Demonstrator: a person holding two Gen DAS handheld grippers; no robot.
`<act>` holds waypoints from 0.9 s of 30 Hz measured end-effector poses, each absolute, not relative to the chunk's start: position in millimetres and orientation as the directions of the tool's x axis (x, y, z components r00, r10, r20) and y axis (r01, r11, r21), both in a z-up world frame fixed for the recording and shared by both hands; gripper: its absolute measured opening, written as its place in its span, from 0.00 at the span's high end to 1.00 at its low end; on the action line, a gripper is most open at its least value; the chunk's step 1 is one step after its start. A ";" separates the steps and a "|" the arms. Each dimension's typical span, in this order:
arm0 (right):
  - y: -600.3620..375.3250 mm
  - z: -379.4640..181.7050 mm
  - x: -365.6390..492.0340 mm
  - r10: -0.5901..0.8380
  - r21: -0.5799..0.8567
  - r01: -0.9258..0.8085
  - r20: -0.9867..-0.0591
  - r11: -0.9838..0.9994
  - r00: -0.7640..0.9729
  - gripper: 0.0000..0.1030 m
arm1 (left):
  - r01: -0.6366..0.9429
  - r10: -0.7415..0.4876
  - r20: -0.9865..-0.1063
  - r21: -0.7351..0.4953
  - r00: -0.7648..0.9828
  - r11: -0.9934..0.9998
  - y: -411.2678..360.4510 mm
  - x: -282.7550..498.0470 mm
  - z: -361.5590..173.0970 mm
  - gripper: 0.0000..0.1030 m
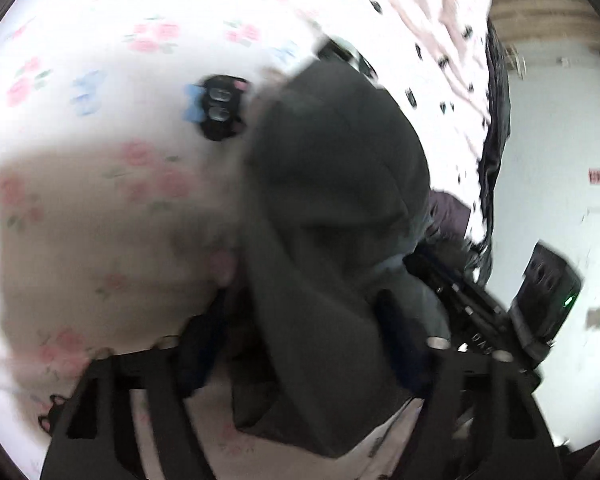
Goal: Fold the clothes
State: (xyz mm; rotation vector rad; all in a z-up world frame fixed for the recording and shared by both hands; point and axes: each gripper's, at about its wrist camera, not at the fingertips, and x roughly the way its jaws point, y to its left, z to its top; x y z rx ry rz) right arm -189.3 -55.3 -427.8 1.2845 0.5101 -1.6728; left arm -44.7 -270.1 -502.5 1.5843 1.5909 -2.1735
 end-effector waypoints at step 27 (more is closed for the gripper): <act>-20.3 -386.8 -194.0 -0.490 0.189 0.832 -0.864 -0.521 -0.111 0.75 | 0.490 0.364 -0.773 -0.619 -0.520 -0.614 -234.9 -47.4 -433.8 0.88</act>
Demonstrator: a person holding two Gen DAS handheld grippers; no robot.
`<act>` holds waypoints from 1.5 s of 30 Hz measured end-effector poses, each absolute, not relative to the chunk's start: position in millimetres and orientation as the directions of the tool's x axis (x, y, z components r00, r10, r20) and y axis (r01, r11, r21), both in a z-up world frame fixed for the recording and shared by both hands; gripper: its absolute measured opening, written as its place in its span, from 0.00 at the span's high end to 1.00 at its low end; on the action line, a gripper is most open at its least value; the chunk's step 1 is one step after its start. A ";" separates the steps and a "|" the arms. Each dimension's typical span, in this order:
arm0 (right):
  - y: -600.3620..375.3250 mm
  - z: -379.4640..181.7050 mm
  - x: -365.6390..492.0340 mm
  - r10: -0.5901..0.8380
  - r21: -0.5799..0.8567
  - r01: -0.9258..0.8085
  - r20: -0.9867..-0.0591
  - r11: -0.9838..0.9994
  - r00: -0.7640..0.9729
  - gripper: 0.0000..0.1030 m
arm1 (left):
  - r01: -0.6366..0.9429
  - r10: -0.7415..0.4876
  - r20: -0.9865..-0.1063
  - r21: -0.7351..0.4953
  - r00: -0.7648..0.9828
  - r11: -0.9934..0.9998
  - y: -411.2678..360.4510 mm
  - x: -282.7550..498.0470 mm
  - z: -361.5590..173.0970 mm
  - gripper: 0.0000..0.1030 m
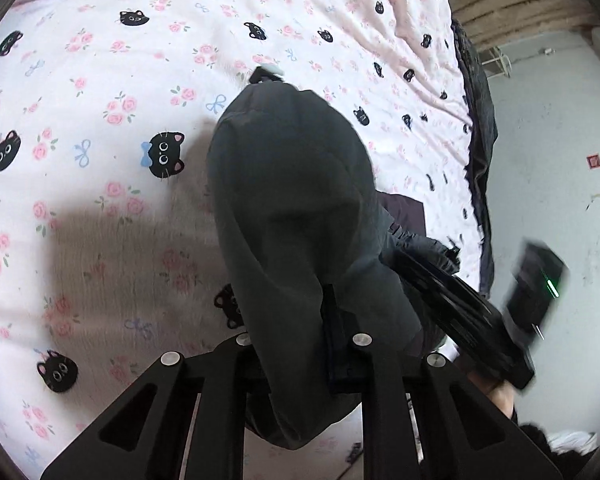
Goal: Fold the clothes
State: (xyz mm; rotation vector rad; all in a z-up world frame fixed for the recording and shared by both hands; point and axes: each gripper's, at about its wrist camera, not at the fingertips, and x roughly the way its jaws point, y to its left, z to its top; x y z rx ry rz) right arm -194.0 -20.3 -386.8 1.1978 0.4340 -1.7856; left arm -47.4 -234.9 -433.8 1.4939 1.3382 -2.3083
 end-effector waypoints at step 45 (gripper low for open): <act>14.5 -411.6 -213.2 -0.586 0.347 0.844 -0.809 -0.408 0.049 0.64 | 0.282 0.317 -0.834 -0.471 -0.451 -0.836 -151.4 -91.0 -366.9 0.89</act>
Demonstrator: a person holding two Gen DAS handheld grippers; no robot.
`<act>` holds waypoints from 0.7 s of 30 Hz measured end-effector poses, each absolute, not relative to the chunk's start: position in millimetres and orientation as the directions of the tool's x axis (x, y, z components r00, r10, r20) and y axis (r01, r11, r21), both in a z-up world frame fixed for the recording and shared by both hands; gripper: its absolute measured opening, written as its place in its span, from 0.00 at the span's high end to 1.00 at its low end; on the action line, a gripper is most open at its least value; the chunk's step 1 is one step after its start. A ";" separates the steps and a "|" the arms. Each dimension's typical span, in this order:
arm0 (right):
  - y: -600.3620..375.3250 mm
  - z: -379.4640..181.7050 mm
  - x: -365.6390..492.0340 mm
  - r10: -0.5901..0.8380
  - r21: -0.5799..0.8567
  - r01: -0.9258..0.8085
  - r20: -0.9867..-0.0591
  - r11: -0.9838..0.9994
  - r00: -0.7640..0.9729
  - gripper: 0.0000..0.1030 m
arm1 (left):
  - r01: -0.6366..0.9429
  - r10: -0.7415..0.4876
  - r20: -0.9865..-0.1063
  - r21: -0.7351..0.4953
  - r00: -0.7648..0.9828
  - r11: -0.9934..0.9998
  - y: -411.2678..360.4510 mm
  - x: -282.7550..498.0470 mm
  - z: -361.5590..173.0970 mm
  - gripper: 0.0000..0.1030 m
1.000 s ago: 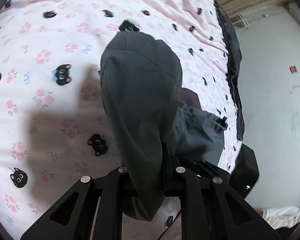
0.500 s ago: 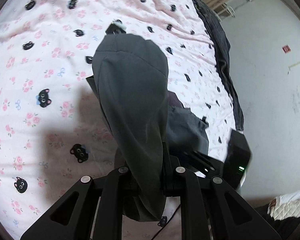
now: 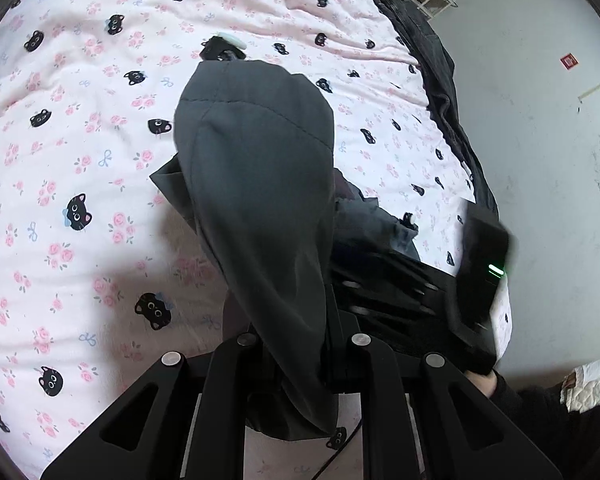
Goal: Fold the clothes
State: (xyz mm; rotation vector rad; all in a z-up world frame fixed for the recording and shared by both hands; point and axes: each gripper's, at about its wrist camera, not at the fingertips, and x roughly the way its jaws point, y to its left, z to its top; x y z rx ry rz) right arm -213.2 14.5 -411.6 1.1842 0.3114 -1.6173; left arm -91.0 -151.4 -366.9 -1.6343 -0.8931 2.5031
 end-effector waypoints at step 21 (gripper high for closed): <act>103.6 -361.0 -235.7 -0.583 0.291 0.808 -0.809 -0.512 -0.078 0.65 | 0.227 0.246 -0.894 -0.345 -0.375 -0.911 -93.1 -120.0 -354.7 0.87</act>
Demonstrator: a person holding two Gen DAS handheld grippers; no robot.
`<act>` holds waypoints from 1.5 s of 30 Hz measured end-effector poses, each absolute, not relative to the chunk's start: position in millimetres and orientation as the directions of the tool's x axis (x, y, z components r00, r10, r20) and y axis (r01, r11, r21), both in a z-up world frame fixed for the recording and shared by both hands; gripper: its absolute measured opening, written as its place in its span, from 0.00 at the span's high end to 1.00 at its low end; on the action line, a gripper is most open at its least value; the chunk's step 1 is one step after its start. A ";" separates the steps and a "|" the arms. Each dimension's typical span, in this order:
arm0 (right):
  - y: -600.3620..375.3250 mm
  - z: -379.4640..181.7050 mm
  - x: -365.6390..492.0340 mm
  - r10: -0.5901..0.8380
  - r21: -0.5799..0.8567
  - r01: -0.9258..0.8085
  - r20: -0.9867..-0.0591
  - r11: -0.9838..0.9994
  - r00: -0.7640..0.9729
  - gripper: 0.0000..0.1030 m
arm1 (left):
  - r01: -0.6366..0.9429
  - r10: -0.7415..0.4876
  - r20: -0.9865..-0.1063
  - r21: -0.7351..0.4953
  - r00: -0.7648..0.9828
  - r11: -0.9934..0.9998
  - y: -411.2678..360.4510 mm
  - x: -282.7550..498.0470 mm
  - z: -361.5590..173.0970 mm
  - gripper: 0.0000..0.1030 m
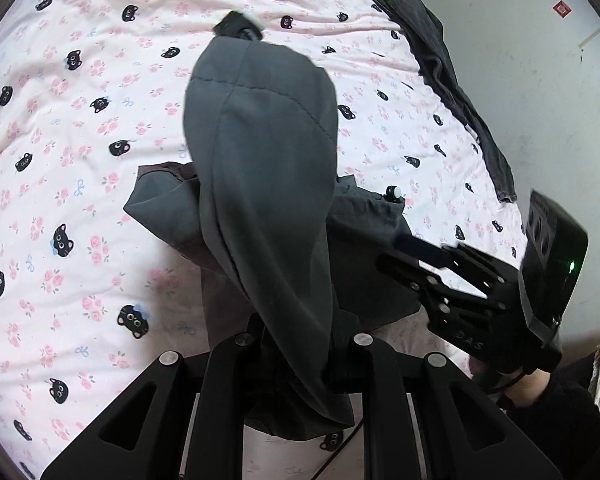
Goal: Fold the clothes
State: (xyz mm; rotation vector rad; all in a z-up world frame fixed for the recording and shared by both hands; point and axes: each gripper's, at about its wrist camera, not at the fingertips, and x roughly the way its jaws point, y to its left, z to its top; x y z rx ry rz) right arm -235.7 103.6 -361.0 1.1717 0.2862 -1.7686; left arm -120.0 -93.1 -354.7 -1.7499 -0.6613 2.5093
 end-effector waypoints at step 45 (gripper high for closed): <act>67.3 -360.8 -271.7 -0.563 0.465 0.872 -0.767 -0.154 0.310 0.84 | 0.108 0.349 -0.792 -0.457 -0.501 -0.883 -4.2 -128.7 -395.2 0.33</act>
